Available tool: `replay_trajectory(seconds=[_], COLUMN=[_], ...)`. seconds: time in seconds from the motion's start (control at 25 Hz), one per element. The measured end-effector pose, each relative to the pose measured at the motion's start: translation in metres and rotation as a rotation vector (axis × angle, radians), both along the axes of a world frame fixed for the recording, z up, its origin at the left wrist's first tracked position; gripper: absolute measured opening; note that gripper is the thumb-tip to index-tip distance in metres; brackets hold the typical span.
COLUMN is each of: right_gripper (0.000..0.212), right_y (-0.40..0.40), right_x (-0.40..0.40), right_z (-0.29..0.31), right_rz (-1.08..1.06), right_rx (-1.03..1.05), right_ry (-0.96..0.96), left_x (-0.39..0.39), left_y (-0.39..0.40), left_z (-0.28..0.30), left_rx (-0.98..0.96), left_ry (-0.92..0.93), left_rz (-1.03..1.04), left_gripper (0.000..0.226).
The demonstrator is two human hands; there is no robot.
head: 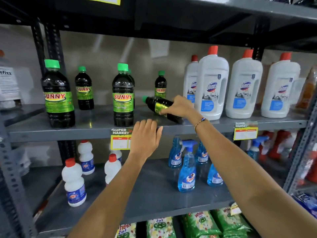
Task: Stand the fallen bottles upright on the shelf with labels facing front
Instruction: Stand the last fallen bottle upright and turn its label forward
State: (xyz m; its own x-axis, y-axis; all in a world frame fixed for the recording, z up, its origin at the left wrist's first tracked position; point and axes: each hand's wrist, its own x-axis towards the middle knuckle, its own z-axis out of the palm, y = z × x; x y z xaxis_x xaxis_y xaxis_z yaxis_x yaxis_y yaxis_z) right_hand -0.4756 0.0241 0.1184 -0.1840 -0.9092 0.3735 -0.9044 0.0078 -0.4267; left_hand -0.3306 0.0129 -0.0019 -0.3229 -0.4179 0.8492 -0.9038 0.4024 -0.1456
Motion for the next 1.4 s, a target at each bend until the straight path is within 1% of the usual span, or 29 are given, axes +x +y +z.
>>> replay_trajectory(seconds=[0.08, 0.12, 0.16, 0.2, 0.28, 0.36, 0.44, 0.52, 0.64, 0.8, 0.92, 1.0, 1.08, 1.16, 1.28, 1.4], right_gripper=[0.058, 0.057, 0.056, 0.056, 0.058, 0.065, 0.075, 0.08, 0.09, 0.083, 0.086, 0.09, 0.088, 0.084, 0.085, 0.087], right_y=[-0.009, -0.012, -0.015, -0.016, -0.02, -0.022, -0.023, -0.021, -0.021, -0.02, -0.022, -0.021, -0.02, -0.02, -0.02, -0.019], right_x=[0.005, 0.007, 0.008, 0.008, 0.002, -0.004, -0.009, -0.015, -0.023, -0.026, -0.024, -0.023, -0.022, -0.025, -0.025, -0.023], right_z=[-0.015, -0.022, -0.028, -0.032, -0.036, -0.038, -0.04, -0.042, -0.042, -0.039, -0.044, -0.045, -0.042, -0.042, -0.046, -0.043], right_rz=[0.041, 0.078, 0.113, 0.139, 0.171, 0.204, 0.27, 0.343, 0.423, 0.43, 0.395, 0.404, 0.418, 0.415, 0.353, 0.365], right_rx=[-0.215, -0.271, -0.294, -0.296, -0.286, -0.279, -0.256, -0.22, -0.118, -0.082, -0.139, -0.136, -0.106, -0.129, -0.215, -0.204], right_ry=[-0.246, -0.363, -0.424, -0.424, -0.366, -0.376, -0.455, -0.553, -0.637, -0.704, -0.647, -0.621, -0.647, -0.693, -0.651, -0.67], left_x=[-0.001, 0.0, 0.0, 0.0, -0.001, -0.003, -0.003, -0.004, -0.006, -0.006, -0.007, -0.007, -0.006, -0.006, -0.006, -0.007], left_y=[-0.001, -0.002, -0.003, -0.005, -0.008, -0.009, -0.008, -0.006, -0.004, -0.007, -0.007, -0.007, -0.007, -0.006, -0.005, -0.004], left_z=[0.001, 0.0, -0.001, -0.003, -0.004, -0.006, -0.007, -0.006, -0.006, -0.007, -0.008, -0.009, -0.009, -0.009, -0.008, -0.007], left_rx=[-0.025, -0.028, -0.034, -0.044, -0.054, -0.059, -0.062, -0.071, -0.105, -0.145, -0.15, -0.157, -0.159, -0.154, -0.14, -0.134], left_ry=[0.03, 0.034, 0.025, 0.015, 0.023, 0.046, 0.061, 0.082, 0.134, 0.168, 0.18, 0.18, 0.17, 0.169, 0.177, 0.197], left_rz=[0.007, -0.001, -0.001, 0.002, 0.011, 0.026, 0.022, 0.006, -0.019, -0.043, -0.048, -0.056, -0.057, -0.053, -0.053, -0.065], left_gripper=[0.036, 0.035, 0.034, 0.034, 0.034, 0.035, 0.036, 0.037, 0.033, 0.031, 0.032, 0.031, 0.03, 0.029, 0.03, 0.031])
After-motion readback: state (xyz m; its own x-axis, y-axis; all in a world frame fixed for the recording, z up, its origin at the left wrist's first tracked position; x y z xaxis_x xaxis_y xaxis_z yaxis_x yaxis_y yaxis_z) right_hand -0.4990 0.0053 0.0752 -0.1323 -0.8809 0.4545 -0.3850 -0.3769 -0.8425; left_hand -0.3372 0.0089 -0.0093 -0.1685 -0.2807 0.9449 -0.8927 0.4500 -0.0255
